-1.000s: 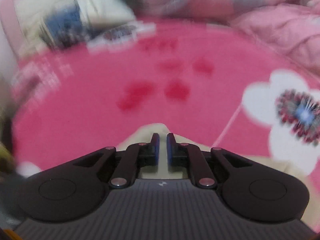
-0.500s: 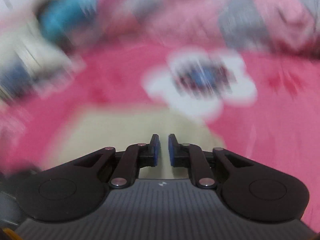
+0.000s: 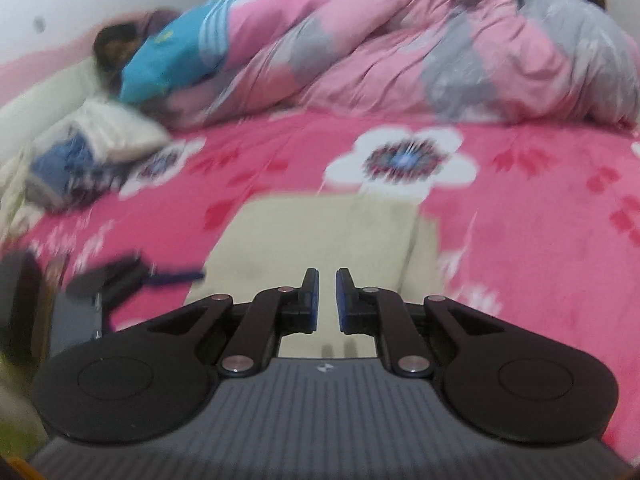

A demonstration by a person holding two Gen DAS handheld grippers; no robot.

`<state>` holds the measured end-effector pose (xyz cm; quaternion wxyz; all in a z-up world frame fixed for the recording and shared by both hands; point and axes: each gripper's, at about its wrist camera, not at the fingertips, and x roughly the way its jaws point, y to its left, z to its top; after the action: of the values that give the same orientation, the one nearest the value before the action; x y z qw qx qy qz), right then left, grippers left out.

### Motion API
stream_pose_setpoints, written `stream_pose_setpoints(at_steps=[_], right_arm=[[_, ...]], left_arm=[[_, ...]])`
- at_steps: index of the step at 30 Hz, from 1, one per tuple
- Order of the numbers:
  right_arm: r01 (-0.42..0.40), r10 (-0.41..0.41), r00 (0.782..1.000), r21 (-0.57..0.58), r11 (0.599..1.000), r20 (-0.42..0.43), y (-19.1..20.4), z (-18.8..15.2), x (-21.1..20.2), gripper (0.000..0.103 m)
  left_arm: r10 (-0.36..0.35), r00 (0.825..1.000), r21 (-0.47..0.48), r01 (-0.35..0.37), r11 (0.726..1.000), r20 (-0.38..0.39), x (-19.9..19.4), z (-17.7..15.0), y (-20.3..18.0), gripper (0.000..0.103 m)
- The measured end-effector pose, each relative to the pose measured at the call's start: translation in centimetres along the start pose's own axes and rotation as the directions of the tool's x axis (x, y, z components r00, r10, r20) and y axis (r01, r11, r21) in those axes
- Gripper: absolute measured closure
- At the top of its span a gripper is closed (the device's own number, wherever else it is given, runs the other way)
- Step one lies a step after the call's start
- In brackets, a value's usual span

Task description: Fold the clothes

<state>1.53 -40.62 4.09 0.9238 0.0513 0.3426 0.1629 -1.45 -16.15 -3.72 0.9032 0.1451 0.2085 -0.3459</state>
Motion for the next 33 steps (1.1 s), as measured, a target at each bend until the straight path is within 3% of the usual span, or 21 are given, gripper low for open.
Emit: stream_pose_setpoints(at_steps=[4,10,14,16,17,22,27,30,33], right_arm=[[0.031,-0.031,0.999,0.019,0.999,-0.016,0.4,-2.3,1.3,0.095],[0.058,-0.058,0.998,0.037,0.998,-0.008,1.3,-5.2,1.9,0.094],[0.049,-0.051,0.998,0.036,0.998,0.045,2.6,-6.3,0.1,0.093],[0.083,-0.083,0.997,0.026,0.996,0.007,2.5,-7.9,1.8,0.092],[0.092,-0.092,0.995,0.012,0.996,0.035,2.5,-8.7,2.4,0.092],[0.071,-0.077,0.996,0.108,0.992,0.053,1.7,-8.7,1.3,0.091],[0.060,-0.083,0.985,0.155,0.986,0.149,2.4,-8.4,-1.1,0.078],[0.082,-0.119,0.972,0.182,0.980,0.202,2.4,-8.2,-1.9,0.071],[0.150,-0.187,0.960,0.183,0.972,0.210,2.5,-7.9,-1.6,0.056]], left_arm=[[0.009,1.000,0.013,-0.009,1.000,0.008,0.2,-0.5,0.0,0.020],[-0.003,0.999,-0.061,0.005,0.998,0.033,-3.0,-0.2,2.3,0.022],[-0.012,1.000,-0.023,0.012,1.000,0.000,-3.6,-1.9,1.4,0.019],[-0.008,1.000,-0.034,0.007,0.999,-0.025,-3.1,-2.5,1.4,0.017],[-0.007,1.000,-0.039,0.006,0.999,-0.028,-3.1,-2.5,1.4,0.016],[0.026,0.999,-0.015,-0.026,1.000,-0.025,-4.0,-2.1,1.1,0.017],[0.049,0.998,-0.038,-0.048,0.998,0.044,-5.8,-0.4,1.1,0.017],[0.059,0.997,-0.072,-0.055,0.996,0.047,-5.0,1.0,1.3,0.016],[0.086,0.996,-0.120,-0.085,0.989,0.008,-3.1,2.2,1.2,0.016]])
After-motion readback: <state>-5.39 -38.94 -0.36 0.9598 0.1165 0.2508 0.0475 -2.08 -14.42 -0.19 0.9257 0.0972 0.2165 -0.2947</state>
